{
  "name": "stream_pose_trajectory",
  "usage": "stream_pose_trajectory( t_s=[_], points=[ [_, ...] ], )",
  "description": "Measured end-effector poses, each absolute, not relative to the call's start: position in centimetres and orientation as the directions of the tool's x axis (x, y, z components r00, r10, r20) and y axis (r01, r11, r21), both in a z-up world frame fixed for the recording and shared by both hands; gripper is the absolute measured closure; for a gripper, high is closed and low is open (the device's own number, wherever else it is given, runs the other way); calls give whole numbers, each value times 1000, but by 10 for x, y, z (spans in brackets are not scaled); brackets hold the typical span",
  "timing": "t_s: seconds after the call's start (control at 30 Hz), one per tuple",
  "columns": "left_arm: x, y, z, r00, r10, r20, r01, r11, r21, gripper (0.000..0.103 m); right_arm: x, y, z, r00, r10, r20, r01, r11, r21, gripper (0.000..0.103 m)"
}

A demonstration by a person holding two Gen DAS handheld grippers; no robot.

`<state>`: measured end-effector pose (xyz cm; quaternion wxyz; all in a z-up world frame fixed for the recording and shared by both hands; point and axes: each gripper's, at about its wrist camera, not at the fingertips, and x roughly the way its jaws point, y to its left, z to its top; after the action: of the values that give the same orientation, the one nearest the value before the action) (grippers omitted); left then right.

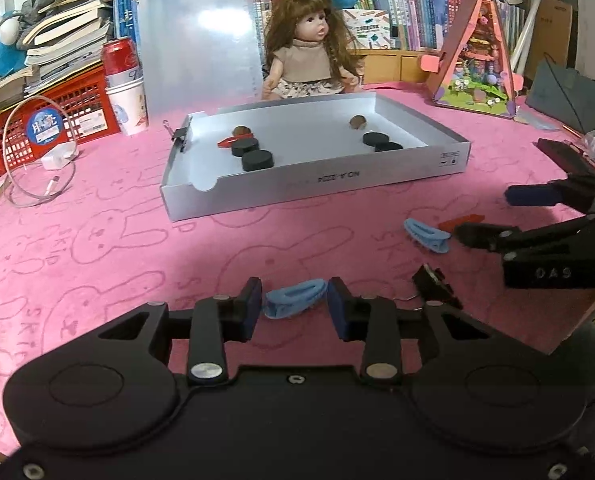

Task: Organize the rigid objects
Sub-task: 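Position the left tool around a blue clip while the right tool approaches the orange carrot piece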

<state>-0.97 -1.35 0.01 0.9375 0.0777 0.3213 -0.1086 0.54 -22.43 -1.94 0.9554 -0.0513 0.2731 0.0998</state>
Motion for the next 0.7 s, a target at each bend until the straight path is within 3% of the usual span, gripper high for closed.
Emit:
stream_pose_trajectory(
  t_s=[0.33,0.7],
  points=[
    [-10,-10,3,775,-134,-618,232,969,81,61,5,-237,-20,838,128,-530,-161,987,-15,17],
    [-18,-1,9,773,-116,-624,206,976,73,60,4,-232,-17,847,144,-512,-170,985,-5,17]
  ],
)
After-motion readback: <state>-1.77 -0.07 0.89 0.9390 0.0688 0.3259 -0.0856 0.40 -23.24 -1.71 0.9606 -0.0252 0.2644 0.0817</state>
